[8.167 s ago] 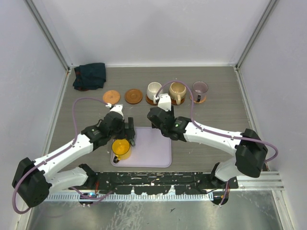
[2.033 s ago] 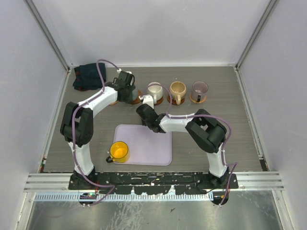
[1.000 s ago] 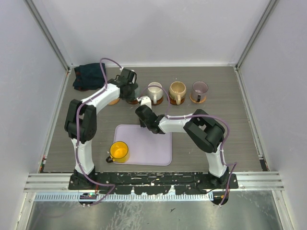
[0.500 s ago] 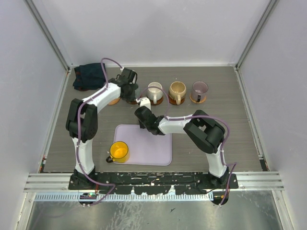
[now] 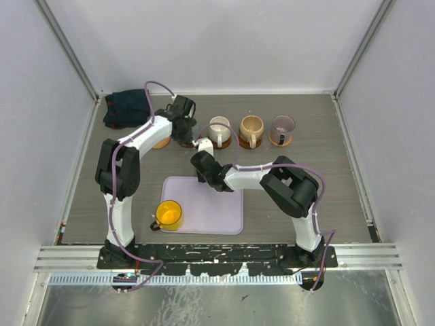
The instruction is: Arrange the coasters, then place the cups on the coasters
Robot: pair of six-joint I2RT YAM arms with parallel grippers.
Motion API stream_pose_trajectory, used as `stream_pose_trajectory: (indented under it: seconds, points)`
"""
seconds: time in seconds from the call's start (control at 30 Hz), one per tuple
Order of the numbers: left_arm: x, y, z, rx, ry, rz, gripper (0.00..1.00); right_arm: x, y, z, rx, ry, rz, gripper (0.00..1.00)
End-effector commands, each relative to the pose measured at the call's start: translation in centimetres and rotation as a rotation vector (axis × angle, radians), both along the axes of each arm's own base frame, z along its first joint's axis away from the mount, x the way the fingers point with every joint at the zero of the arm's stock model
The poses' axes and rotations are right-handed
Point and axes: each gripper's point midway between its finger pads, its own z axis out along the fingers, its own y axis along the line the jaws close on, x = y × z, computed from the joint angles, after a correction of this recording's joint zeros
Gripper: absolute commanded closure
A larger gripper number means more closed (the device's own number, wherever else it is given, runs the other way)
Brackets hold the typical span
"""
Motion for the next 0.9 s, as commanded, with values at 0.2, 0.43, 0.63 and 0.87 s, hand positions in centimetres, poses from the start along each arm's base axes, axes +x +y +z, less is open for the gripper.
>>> stream_pose_trajectory:
  seconds: [0.2, 0.43, 0.63, 0.87]
  points:
    - [1.8, -0.6, 2.6, -0.032, -0.096, 0.027, 0.87, -0.8, -0.5, 0.4, -0.001, 0.009, -0.006, 0.77]
    - [1.7, -0.3, 1.5, -0.022, -0.093, 0.034, 0.85, -0.9, -0.3, 0.2, 0.006, 0.014, -0.005, 0.77]
    - [1.6, -0.2, 0.6, -0.022, -0.098, 0.044, 0.84, -1.0, -0.5, 0.1, 0.006, 0.016, -0.007, 0.77]
    - [1.2, 0.0, -0.4, -0.01, -0.072, 0.051, 0.73, -1.1, -0.5, 0.2, 0.007, 0.015, -0.005, 0.77]
